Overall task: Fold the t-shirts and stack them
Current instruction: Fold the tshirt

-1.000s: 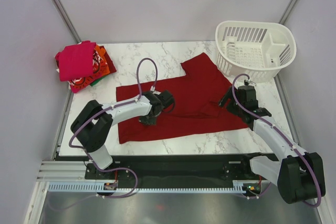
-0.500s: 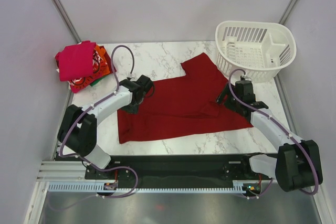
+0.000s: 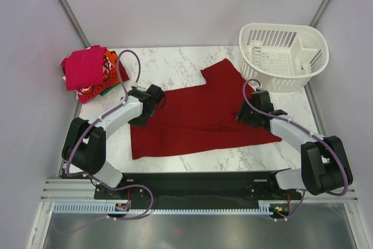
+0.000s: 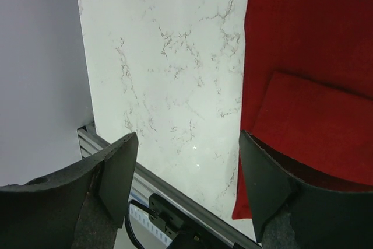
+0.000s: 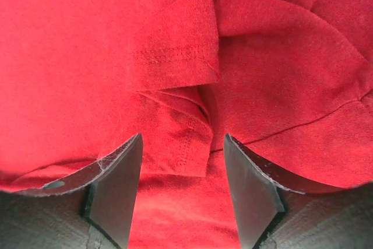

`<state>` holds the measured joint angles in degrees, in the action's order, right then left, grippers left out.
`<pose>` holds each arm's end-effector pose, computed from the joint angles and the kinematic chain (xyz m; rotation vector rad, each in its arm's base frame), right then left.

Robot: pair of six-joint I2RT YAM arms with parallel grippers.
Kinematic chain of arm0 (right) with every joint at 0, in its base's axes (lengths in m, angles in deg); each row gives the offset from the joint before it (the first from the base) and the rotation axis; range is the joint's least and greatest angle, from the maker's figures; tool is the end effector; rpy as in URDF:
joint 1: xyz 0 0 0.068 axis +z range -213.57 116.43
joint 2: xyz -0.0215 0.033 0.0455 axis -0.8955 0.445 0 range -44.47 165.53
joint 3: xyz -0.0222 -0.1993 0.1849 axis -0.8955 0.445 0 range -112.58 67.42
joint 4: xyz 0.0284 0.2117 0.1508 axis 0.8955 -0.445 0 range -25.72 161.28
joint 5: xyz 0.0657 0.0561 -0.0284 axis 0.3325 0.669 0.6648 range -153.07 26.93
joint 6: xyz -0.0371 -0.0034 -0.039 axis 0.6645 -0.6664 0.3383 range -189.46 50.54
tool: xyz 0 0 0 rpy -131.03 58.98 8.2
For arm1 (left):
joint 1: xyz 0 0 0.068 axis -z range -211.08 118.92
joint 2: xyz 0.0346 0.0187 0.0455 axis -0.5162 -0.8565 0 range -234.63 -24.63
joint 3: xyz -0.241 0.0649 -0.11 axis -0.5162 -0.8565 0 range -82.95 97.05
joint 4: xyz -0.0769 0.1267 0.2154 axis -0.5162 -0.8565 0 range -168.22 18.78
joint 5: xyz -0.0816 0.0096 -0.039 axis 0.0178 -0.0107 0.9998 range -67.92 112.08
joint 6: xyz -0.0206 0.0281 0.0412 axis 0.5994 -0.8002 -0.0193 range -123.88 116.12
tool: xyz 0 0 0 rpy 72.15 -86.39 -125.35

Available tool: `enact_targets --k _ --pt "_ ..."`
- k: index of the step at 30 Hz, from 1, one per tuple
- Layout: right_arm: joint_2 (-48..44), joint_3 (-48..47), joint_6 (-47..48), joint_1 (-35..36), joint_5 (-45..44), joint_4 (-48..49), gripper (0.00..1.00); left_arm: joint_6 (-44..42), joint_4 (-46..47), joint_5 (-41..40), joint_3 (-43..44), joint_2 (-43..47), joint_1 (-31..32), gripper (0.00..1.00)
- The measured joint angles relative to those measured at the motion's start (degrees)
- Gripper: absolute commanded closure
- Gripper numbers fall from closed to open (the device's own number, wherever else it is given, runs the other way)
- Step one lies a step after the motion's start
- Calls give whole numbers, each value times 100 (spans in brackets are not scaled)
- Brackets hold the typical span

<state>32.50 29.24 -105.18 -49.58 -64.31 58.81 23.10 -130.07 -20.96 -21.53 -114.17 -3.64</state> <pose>0.2501 0.0616 0.1784 0.4802 2.4512 0.3446 0.2487 -0.1017 0.2151 -0.0171 2.6142 0.8852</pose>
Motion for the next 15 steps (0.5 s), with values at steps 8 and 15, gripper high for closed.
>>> enact_targets --k 8,15 --pt "214 0 -4 48 -17 48 44 39 2 -101 0 24 0 24" --pt "343 0 -24 201 -17 122 62 39 9 -103 0 24 0 24"
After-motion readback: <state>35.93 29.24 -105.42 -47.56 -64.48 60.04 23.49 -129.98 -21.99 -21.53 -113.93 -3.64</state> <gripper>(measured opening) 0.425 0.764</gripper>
